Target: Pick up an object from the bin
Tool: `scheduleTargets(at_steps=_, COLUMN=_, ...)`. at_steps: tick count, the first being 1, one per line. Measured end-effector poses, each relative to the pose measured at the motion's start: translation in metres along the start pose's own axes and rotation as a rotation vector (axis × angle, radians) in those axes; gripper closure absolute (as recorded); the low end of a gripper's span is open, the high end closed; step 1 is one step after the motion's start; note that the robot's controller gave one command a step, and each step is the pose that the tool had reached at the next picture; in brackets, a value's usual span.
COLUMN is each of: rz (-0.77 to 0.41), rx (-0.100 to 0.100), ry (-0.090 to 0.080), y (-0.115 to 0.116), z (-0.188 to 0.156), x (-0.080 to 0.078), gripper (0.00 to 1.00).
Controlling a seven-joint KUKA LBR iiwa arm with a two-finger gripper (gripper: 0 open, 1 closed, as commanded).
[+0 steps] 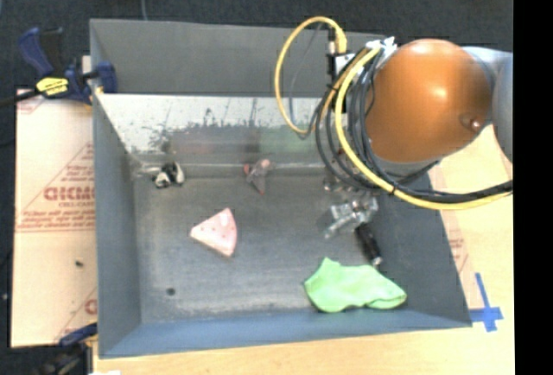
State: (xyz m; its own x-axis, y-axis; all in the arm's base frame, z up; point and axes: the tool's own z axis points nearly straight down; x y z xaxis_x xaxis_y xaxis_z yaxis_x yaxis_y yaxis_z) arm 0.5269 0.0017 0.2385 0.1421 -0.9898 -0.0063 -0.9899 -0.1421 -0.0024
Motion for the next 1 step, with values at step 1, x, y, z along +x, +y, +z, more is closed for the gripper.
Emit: scheduleTargets(at_steps=1, rz=-0.165, rx=-0.005, ry=-0.003, y=-0.0165, z=0.1294, x=-0.0012, gripper=1.00)
